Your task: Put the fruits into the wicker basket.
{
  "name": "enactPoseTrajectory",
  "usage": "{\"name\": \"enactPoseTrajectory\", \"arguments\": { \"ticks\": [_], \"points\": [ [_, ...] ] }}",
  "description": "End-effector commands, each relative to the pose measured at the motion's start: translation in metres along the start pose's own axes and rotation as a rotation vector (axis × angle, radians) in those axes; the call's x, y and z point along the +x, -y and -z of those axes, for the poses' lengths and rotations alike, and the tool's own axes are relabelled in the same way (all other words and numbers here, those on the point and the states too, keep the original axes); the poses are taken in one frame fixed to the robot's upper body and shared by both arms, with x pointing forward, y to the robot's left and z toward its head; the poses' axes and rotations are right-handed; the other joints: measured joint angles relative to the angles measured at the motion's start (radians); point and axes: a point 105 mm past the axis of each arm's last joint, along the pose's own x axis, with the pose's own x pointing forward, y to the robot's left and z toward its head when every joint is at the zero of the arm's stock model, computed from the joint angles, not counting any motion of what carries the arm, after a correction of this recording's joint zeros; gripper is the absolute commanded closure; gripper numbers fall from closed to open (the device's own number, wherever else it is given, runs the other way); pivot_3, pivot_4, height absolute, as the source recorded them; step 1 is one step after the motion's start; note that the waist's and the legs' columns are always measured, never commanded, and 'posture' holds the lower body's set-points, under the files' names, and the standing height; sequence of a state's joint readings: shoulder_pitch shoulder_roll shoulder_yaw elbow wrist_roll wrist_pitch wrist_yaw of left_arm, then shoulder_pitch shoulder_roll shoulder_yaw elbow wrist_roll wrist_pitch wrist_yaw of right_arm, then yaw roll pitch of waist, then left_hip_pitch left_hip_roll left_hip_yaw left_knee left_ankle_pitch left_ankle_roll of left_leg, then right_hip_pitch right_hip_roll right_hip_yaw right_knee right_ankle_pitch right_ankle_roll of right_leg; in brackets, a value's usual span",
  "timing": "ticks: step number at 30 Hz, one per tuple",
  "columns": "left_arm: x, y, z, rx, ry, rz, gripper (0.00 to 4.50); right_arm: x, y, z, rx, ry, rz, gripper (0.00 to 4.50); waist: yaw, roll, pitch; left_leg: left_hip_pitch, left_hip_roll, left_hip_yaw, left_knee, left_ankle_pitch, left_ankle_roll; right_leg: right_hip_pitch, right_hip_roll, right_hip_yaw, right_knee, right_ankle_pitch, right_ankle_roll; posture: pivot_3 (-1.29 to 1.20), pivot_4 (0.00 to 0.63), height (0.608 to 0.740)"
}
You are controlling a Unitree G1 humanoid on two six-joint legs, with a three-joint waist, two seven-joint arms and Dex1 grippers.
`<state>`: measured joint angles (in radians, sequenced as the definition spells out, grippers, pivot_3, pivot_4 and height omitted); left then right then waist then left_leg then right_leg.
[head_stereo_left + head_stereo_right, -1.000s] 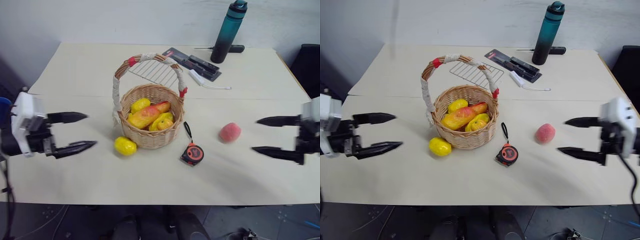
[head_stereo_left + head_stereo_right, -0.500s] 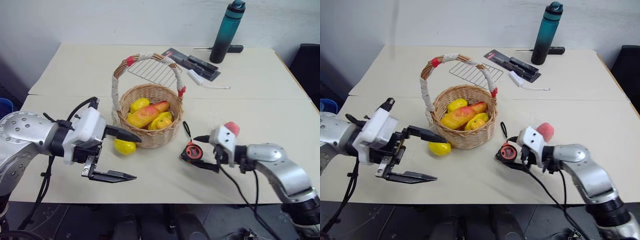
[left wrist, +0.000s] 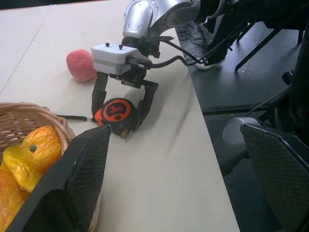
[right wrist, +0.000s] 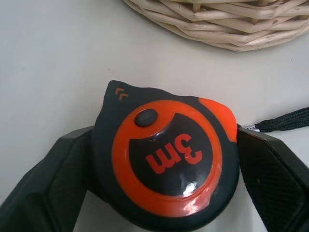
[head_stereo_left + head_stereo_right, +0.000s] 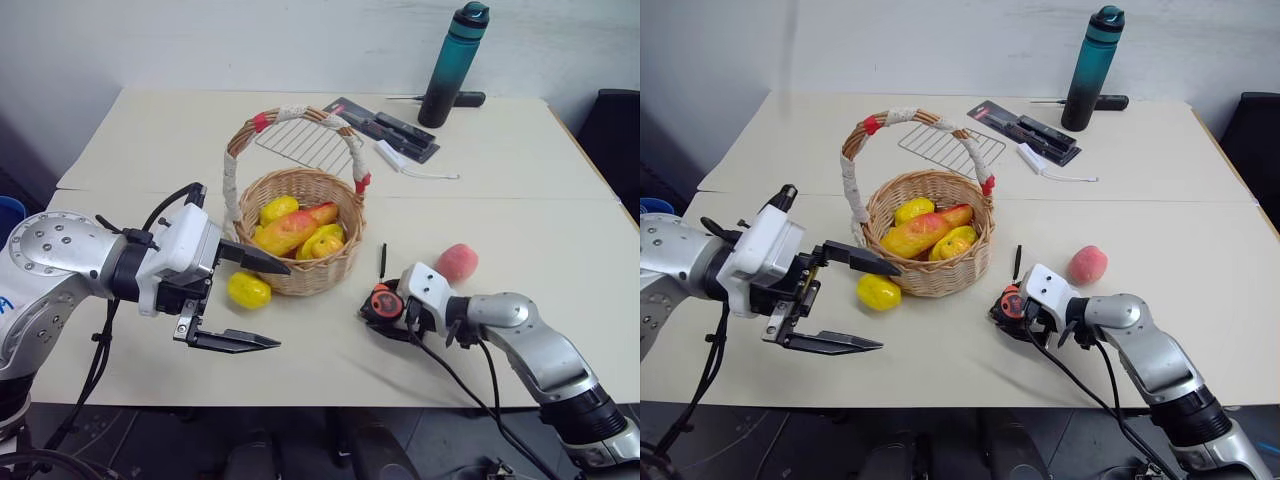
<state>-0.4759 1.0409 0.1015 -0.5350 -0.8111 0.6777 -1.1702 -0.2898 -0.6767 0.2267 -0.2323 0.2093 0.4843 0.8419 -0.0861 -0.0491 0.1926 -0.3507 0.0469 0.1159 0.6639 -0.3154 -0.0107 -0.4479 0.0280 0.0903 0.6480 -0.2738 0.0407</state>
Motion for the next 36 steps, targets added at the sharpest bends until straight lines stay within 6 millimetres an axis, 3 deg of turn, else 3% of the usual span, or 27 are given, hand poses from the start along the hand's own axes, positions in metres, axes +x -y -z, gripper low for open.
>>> {"name": "enactPoseTrajectory", "arguments": {
  "ticks": [1,5,7,11,13,15,17,20,24,27,28,33,36],
  "points": [
    [-0.002,-0.004,-0.006,0.049,-0.002,-0.018,0.0,-0.007,0.0,-0.005,0.033,0.034,0.009,1.02,0.001,0.0,0.0,0.0,0.0,0.0,0.0,0.0,0.0,0.0,0.0,0.0,0.0,0.0,0.0,0.0,0.15,0.74],
    [0.001,-0.007,-0.01,0.056,0.039,-0.021,0.0,-0.033,-0.003,-0.03,0.118,0.174,-0.014,1.02,0.005,0.001,0.0,-0.001,0.0,-0.001,0.0,0.0,0.0,0.0,0.0,0.0,0.001,0.0,0.0,0.0,0.15,0.74],
    [0.003,-0.01,-0.014,0.059,0.066,-0.025,0.0,-0.055,0.006,-0.038,0.157,0.205,0.049,1.02,0.007,0.001,0.001,-0.001,0.0,-0.002,0.0,0.0,-0.001,0.0,0.0,0.0,0.002,0.0,0.0,0.0,0.15,0.74],
    [0.005,-0.015,-0.015,0.071,0.092,-0.04,0.0,-0.128,0.047,-0.053,0.217,0.269,0.283,1.02,0.009,0.001,0.001,-0.001,-0.001,-0.002,0.001,0.0,0.0,0.0,-0.001,0.0,0.001,0.001,0.002,0.0,0.15,0.74],
    [0.007,-0.018,-0.013,0.066,0.1,-0.047,0.0,-0.175,0.079,-0.041,0.269,0.244,0.513,1.02,0.01,0.001,0.001,-0.002,-0.002,-0.003,0.001,-0.001,0.001,0.0,-0.001,0.0,0.0,0.001,0.002,0.0,0.15,0.74],
    [0.009,-0.019,-0.01,0.065,0.097,-0.051,0.0,-0.199,0.093,-0.025,0.289,0.18,0.642,1.02,0.01,0.001,0.001,-0.002,-0.002,-0.003,0.0,-0.001,0.002,0.001,-0.001,0.0,-0.002,0.001,0.002,0.0,0.15,0.74],
    [0.013,-0.02,-0.002,0.093,0.061,-0.05,0.0,-0.214,0.108,0.016,0.324,0.016,0.785,1.02,0.009,0.0,0.0,-0.002,-0.001,-0.004,0.0,0.0,0.002,0.002,0.0,0.0,-0.003,0.0,0.002,0.0,0.15,0.74],
    [0.016,-0.023,-0.001,0.106,0.067,-0.046,0.0,-0.214,0.116,0.06,0.344,-0.131,0.897,1.02,0.001,-0.001,0.0,-0.002,-0.001,-0.004,-0.001,0.0,0.002,0.003,0.0,0.0,-0.004,0.0,0.002,0.0,0.15,0.74],
    [0.017,-0.026,-0.003,0.123,0.071,-0.054,0.0,-0.196,0.116,0.078,0.404,-0.117,0.899,1.02,-0.009,0.003,0.002,-0.001,-0.001,-0.001,-0.002,0.0,0.002,0.002,0.001,0.003,-0.002,0.0,0.003,0.0,0.15,0.74],
    [0.016,-0.027,-0.004,0.108,0.09,-0.057,0.0,-0.181,0.112,0.1,0.578,-0.085,0.933,0.02,-0.013,0.004,0.002,-0.001,-0.001,-0.002,-0.002,0.001,0.0,0.002,0.001,0.003,0.0,0.0,0.003,0.0,0.15,0.74],
    [0.016,-0.027,-0.004,0.099,0.097,-0.065,0.0,-0.179,0.111,0.104,0.593,-0.086,0.939,0.02,-0.012,0.004,0.002,-0.001,0.0,-0.002,-0.002,0.001,0.0,0.002,0.001,0.003,0.0,0.0,0.003,0.0,0.15,0.74],
    [0.015,-0.026,0.002,0.059,0.102,-0.13,0.0,-0.189,0.117,0.087,0.557,-0.034,0.932,0.02,-0.006,0.005,0.002,-0.001,-0.001,-0.002,-0.002,0.001,0.0,0.001,0.001,0.002,-0.001,0.0,0.003,0.0,0.15,0.74],
    [0.001,-0.024,0.009,0.008,0.086,-0.216,0.0,-0.2,0.123,0.058,0.432,-0.009,0.851,0.02,-0.007,0.006,0.002,-0.001,-0.001,-0.001,-0.002,0.001,0.001,0.001,0.001,0.003,-0.001,-0.001,0.004,0.0,0.15,0.74]
  ]
}}
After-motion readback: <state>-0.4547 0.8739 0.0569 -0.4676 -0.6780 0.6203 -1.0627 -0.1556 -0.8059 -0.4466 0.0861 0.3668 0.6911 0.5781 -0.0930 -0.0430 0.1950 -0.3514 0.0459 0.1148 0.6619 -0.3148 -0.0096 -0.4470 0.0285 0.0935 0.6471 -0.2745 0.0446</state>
